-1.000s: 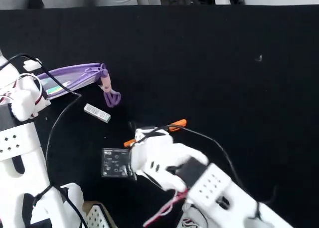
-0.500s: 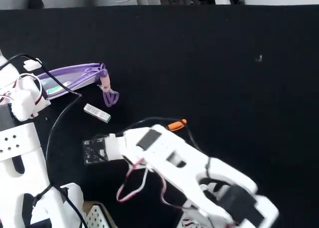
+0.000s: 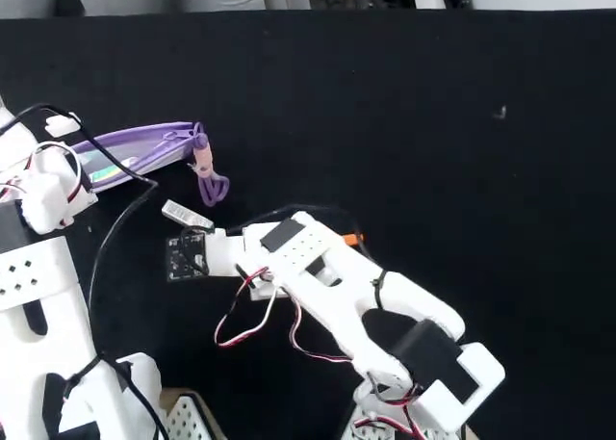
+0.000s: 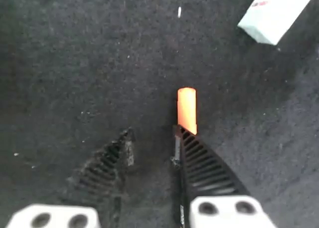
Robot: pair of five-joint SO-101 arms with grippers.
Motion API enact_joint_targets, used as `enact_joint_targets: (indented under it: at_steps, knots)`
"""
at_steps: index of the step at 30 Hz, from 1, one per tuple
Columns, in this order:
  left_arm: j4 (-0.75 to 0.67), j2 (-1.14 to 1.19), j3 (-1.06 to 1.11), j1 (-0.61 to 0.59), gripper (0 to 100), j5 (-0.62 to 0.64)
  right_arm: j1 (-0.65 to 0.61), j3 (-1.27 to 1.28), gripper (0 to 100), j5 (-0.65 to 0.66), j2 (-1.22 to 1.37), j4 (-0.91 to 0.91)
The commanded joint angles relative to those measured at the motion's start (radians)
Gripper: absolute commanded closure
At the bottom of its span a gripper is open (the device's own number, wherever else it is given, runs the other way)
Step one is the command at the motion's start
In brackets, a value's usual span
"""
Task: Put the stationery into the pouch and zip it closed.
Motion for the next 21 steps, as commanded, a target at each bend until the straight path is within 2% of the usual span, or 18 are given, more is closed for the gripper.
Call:
enact_joint_targets:
  at_steps: [1, 7, 14, 21]
  knots:
    - [-0.025, -0.005, -0.058, -0.018, 97, -0.002, 0.014, -0.045, 88.4, 0.012, -0.068, -0.015]
    - [-0.025, -0.005, -0.058, -0.018, 97, -0.002, 0.02, -0.044, 88.4, 0.014, -0.094, -0.117]
    - [-0.025, -0.005, -0.058, -0.015, 97, -0.002, 0.068, -0.051, 88.3, 0.014, 0.039, -0.212]
    - [-0.025, -0.005, -0.056, -0.013, 97, -0.002, 0.078, -0.093, 88.5, 0.014, 0.11, -0.163]
